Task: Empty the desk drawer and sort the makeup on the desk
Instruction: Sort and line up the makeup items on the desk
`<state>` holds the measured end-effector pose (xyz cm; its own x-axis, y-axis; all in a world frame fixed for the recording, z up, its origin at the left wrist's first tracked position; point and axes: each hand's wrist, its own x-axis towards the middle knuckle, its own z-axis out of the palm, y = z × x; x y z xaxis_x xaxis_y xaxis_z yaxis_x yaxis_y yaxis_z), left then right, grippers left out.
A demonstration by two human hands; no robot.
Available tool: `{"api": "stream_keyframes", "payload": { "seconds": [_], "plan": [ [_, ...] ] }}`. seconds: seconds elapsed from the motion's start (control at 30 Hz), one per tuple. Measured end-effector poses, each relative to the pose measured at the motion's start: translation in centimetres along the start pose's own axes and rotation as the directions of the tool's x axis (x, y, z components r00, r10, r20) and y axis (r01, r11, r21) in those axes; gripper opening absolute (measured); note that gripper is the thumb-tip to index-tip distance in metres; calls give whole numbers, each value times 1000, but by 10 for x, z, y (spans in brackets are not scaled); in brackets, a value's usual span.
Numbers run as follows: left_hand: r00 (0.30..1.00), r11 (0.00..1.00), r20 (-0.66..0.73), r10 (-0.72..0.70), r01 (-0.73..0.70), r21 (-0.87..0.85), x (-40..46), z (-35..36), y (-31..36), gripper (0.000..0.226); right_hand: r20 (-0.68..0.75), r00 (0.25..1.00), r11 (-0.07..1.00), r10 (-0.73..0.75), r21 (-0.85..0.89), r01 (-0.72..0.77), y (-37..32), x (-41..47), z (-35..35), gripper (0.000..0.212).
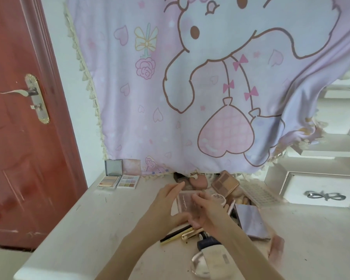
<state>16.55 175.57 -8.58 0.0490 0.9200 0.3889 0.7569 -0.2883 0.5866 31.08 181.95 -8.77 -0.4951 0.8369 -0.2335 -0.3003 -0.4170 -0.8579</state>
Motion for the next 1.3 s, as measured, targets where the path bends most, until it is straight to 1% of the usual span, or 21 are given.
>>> {"api": "stream_keyframes", "payload": {
  "seconds": [0.03, 0.07, 0.17, 0.2, 0.27, 0.33, 0.43, 0.47, 0.53, 0.63, 0.7, 0.77, 0.83, 0.9, 1.0, 1.07, 1.2, 1.27, 1.3],
  "plan": [
    [999, 999, -38, 5, -4, 35, -4, -1, 3, 71, 8, 1000, 1000, 1, 22, -1, 1, -6, 2, 20],
    [996, 997, -85, 28, -21, 73, -8, -4, 6, 65, 18, 1000, 998, 0, 56, -1, 1, -12, 5, 20],
    [957, 965, -222, 186, -136, 223, -16, -9, 13, 48, 62, 997, 986, -45, 161, 34, 2, -26, 14, 29],
    [949, 963, -249, 192, -134, 233, -19, -10, 17, 44, 69, 996, 980, -60, 195, 45, 3, -29, 16, 31],
    [954, 976, -261, 147, -97, 194, -24, -11, 24, 41, 100, 991, 971, -94, 229, 68, 2, -36, 22, 31],
    [959, 989, -268, 95, -62, 131, -28, -9, 28, 43, 156, 980, 972, -127, 216, 92, 1, -44, 26, 31],
    [954, 997, -292, 66, -49, 66, -36, -6, 32, 49, 215, 961, 973, -175, 187, 135, 4, -56, 30, 40],
    [956, 998, -288, 58, -47, 44, -38, -6, 32, 49, 236, 953, 971, -188, 190, 145, 7, -58, 29, 46],
    [957, 999, -286, 47, -52, -10, -41, -6, 32, 44, 242, 949, 968, -203, 199, 156, 13, -60, 25, 50],
    [973, 993, -230, 2, -30, -117, -41, -8, 29, 40, 209, 952, 961, -225, 209, 182, 19, -56, 18, 44],
    [986, 985, -155, -52, 26, -171, -41, -12, 24, 38, 202, 950, 957, -236, 218, 191, 22, -51, 19, 39],
    [990, 973, -93, -108, 86, -214, -42, -17, 16, 37, 190, 957, 962, -220, 204, 180, 28, -43, 24, 45],
    [986, 959, -62, -154, 134, -248, -41, -25, 5, 30, 169, 963, 969, -211, 166, 183, 35, -31, 32, 50],
    [979, 945, -47, -196, 176, -276, -38, -34, -7, 25, 173, 958, 968, -227, 144, 204, 42, -17, 41, 44],
    [965, 932, -48, -257, 234, -277, -31, -49, -29, 27, 244, 939, 970, -242, 78, 230, 51, 4, 59, 40],
    [958, 930, -28, -285, 270, -248, -24, -57, -47, 29, 254, 937, 971, -240, 67, 231, 58, 24, 68, 32],
    [960, 944, 17, -279, 277, -180, 2, -72, -82, 26, 280, 935, 976, -219, 58, 212, 59, 69, 79, 18],
    [963, 953, 38, -267, 270, -139, 18, -77, -95, 26, 324, 931, 985, -170, 37, 167, 54, 94, 81, 17],
    [964, 954, 56, -260, 265, -140, 25, -80, -101, 26, 348, 927, 989, -142, 12, 147, 51, 106, 81, 21]
  ]
}}
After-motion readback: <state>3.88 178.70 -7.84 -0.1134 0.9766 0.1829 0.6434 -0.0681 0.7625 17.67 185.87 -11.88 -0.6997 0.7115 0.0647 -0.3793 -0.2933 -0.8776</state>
